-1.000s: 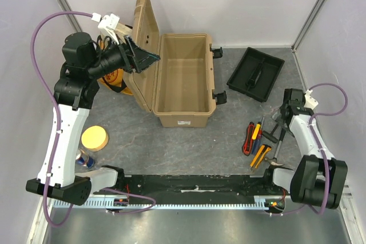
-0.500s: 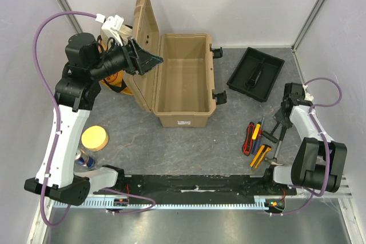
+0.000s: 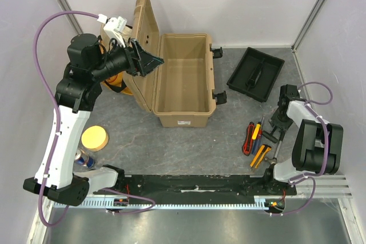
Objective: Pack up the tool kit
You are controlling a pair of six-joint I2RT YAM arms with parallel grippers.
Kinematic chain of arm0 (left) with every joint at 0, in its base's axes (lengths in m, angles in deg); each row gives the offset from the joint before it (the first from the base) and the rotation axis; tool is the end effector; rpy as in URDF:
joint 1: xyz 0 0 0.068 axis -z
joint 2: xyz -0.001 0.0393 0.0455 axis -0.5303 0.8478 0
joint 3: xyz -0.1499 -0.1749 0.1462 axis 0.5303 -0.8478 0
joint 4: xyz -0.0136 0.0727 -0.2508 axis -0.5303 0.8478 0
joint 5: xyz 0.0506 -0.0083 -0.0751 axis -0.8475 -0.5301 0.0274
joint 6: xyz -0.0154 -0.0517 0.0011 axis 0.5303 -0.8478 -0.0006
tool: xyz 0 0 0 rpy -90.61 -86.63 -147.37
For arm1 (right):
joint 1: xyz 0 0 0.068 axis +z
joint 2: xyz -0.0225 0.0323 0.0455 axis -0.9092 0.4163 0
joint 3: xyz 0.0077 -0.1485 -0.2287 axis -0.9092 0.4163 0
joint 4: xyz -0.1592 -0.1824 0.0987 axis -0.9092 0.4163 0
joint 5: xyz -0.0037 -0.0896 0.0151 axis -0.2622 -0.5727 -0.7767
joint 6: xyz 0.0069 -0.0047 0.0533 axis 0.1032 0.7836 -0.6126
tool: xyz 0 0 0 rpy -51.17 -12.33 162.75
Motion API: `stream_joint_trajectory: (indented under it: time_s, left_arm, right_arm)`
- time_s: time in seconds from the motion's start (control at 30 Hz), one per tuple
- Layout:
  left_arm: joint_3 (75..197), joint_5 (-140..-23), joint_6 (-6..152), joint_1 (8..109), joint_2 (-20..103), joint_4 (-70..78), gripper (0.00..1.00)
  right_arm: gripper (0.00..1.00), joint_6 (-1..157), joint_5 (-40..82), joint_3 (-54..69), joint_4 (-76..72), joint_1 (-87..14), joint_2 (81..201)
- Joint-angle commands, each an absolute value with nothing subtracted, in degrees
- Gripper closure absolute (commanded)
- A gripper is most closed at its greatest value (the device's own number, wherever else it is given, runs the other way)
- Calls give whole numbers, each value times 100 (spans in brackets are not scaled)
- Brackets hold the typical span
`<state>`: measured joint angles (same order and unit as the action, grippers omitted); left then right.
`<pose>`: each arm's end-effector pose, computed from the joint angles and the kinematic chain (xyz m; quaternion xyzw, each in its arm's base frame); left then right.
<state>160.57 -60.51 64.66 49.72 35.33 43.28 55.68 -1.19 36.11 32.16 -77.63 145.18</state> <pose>0.2024 -0.0830 0.5092 0.1466 0.7424 -0.3872 0.5267 0.2523 -0.0639 0.1692 0.3659 0.9097 -0.1020 0.1680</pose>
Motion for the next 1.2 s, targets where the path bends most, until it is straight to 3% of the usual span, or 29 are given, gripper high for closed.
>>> stream_joint_trajectory:
  time_s: [0.0,0.1,0.3,0.5,0.73,0.97,1.17]
  left_arm:
    - [16006,-6237,6696,4986,3547,4603,29]
    - [16023,-6228,6669,4978,3547,4594,29]
    - [15988,-6210,6617,4987,3441,4594,29]
    - [15997,-6193,6573,4987,3353,4621,29]
    - [15980,-6438,6468,4987,3336,4656,29]
    - [15988,-6799,6379,4987,3327,4761,29]
    - [15980,-6878,6353,4978,3318,4735,29]
  right_arm:
    - [57,5556,-54,3728,3038,-7779,14669]
    - [67,5574,87,3824,2950,-7779,14670]
    - [100,5547,166,3886,2809,-7779,14529]
    - [100,5337,-62,3325,3248,-7779,13626]
    - [100,5362,182,1498,3662,-7420,12833]
    - [100,5759,939,47,2740,-5435,13122]
    - [100,5758,396,-367,1781,-3844,13772]
